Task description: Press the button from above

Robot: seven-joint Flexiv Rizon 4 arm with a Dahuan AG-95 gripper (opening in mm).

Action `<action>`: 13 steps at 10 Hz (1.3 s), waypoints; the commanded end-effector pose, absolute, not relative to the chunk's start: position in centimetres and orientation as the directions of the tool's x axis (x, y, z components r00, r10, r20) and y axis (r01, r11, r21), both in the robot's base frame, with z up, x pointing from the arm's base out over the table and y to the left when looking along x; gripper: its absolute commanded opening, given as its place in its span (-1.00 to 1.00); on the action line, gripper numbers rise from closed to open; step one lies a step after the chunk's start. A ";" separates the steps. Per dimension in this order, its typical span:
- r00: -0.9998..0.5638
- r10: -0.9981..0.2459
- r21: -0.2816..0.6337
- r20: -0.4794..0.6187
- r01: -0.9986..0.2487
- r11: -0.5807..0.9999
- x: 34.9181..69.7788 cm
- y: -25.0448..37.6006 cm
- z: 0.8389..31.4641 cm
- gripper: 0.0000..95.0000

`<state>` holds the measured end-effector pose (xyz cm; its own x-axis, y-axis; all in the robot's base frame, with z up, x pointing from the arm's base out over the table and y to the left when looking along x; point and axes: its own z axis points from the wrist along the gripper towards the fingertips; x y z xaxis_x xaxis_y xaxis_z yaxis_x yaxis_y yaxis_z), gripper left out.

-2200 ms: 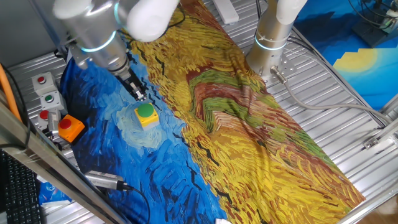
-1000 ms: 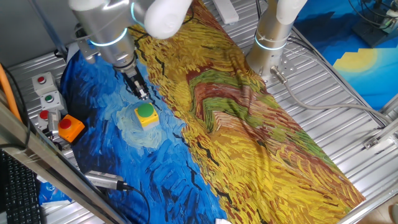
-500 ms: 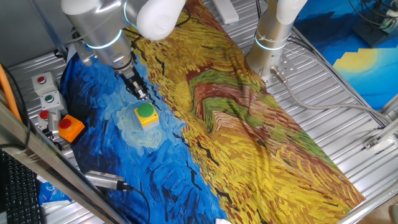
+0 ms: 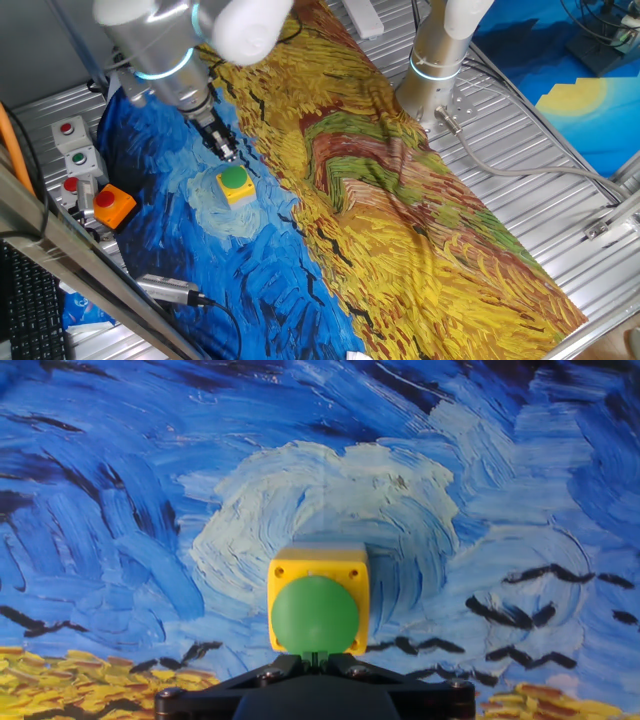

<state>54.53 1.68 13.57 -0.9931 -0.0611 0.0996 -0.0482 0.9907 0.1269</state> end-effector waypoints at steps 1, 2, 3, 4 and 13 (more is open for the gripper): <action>-0.998 -0.045 0.137 0.039 -0.039 0.990 54.6 1.7 13.5 -1.00; -0.998 -0.046 0.138 0.053 -0.039 0.990 54.6 1.7 13.5 -1.00; -0.996 -0.047 0.140 0.070 -0.037 0.989 54.6 1.7 13.5 -1.00; -0.993 -0.052 0.140 0.107 -0.036 0.989 54.6 1.7 13.5 -1.00; -0.997 -0.064 0.139 0.050 -0.056 0.989 53.8 1.7 13.2 -1.00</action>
